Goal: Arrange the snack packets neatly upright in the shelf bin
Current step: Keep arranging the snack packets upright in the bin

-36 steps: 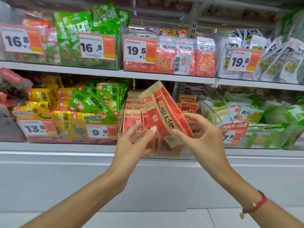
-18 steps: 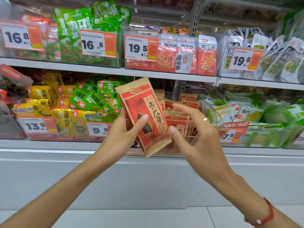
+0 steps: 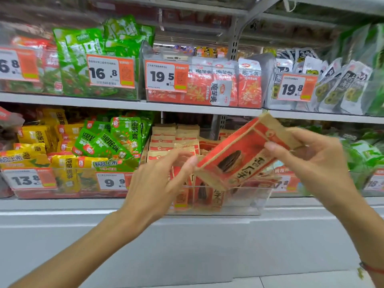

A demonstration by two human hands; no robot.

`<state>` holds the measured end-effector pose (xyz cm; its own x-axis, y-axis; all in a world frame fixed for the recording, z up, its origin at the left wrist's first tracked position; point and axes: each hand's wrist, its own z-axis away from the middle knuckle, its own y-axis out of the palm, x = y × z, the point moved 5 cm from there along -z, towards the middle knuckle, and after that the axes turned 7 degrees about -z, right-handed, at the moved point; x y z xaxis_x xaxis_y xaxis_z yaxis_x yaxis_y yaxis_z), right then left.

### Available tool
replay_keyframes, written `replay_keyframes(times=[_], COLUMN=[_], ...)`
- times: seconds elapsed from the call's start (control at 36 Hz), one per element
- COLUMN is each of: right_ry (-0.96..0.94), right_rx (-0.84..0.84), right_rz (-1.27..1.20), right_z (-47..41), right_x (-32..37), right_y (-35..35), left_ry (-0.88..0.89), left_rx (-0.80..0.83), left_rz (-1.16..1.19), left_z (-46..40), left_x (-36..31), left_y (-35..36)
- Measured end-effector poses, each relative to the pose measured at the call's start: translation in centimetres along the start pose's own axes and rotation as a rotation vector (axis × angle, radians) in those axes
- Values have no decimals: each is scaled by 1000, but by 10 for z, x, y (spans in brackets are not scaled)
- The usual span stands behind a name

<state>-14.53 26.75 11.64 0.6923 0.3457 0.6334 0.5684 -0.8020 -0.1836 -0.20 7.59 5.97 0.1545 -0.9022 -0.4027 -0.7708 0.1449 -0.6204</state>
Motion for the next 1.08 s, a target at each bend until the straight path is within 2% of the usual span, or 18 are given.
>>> replay_keyframes(times=[0.06,0.11,0.25,0.33,0.44,0.53,0.61,0.75,0.81,0.89,1.03,1.08], right_ry=[-95,-136,-238,-262,-222,-109,18,191,190,163,326,322], right_rx=[-184,-298,-290,-184,8,197,377,691,696,614,828,798], right_rz=[88,166,428,557,619,633,629,944,986,925,957,962], right_z=[-7,-14,-33,-47,-70,-85,-95,-88,-86,-87,-80,-84], right_x=[5,2,-25,-51,-80,-102,-126,-174,-179,-176,-195,-192], right_y=[-31,-52,-59,-52,-42,-34,-24,-5,-3,1,12,12], left_ry=[62,108,281,318,367,322,318,303,291,278,339,409], left_rx=[-46,4,179,206,107,85,74,62,62,65,9,-28], left_rz=[-136,-248,-340,-350,-355,-247,-234,-226,-216,-212,-307,-356], left_z=[-10,-17,-27,-30,-33,-29,-29,-28,-28,-30,-36,-38], left_x=[-3,-1,6,18,26,30,28,25,25,24,22,23], left_y=[8,29,85,96,92,94,98,103,105,104,94,89])
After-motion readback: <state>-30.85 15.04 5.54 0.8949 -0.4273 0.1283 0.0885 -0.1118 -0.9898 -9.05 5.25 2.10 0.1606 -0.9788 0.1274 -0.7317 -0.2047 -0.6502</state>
